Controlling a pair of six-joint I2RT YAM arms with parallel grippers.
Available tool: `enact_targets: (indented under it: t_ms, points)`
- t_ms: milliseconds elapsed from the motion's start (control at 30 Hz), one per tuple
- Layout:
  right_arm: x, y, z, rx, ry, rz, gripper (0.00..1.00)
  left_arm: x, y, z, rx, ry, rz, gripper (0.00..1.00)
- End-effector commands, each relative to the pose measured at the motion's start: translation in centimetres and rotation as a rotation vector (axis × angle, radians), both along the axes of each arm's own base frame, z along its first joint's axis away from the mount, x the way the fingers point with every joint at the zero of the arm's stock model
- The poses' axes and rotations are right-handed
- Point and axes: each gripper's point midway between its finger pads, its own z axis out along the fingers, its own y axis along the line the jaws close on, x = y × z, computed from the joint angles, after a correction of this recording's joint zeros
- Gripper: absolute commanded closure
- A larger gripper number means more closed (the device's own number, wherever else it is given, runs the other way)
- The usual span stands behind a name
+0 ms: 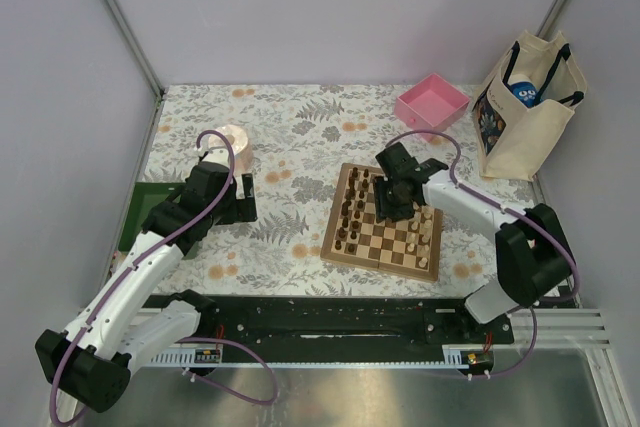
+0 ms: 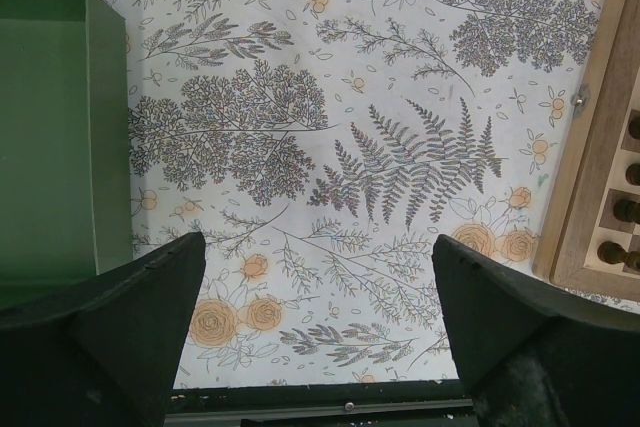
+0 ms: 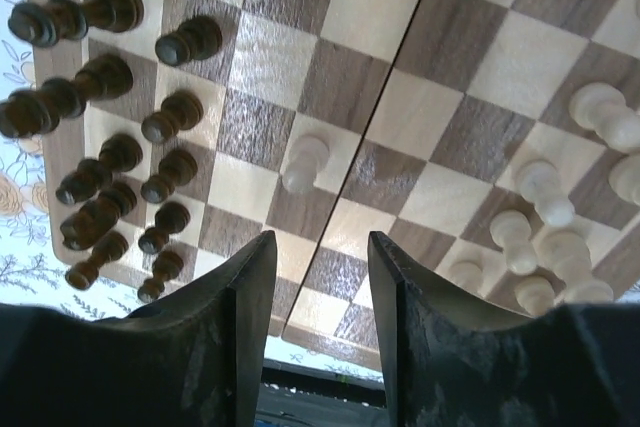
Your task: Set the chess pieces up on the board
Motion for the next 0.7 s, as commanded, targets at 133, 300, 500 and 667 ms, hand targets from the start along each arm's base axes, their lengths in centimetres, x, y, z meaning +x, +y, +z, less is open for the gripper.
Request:
enact_targets:
  t_ms: [133, 300, 500, 667]
  points:
    - [3.3, 2.8, 0.7, 0.045, -0.054, 0.023, 0.49, 0.7, -0.3, 0.6, -0.014, -0.031, -0.010, 0.01]
    - [3.6, 2.8, -0.5, 0.012, -0.024, 0.020, 0.52, 0.6, -0.3, 0.4, -0.010, -0.024, -0.009, 0.01]
    - [3.5, 2.5, -1.1, -0.006, -0.014, 0.026, 0.58, 0.6, -0.3, 0.3, -0.005, -0.018, -0.009, 0.01]
    - [3.6, 2.5, -0.9, -0.007, -0.023, 0.024, 0.71, 0.6, -0.3, 0.2, -0.004, -0.016, -0.009, 0.01]
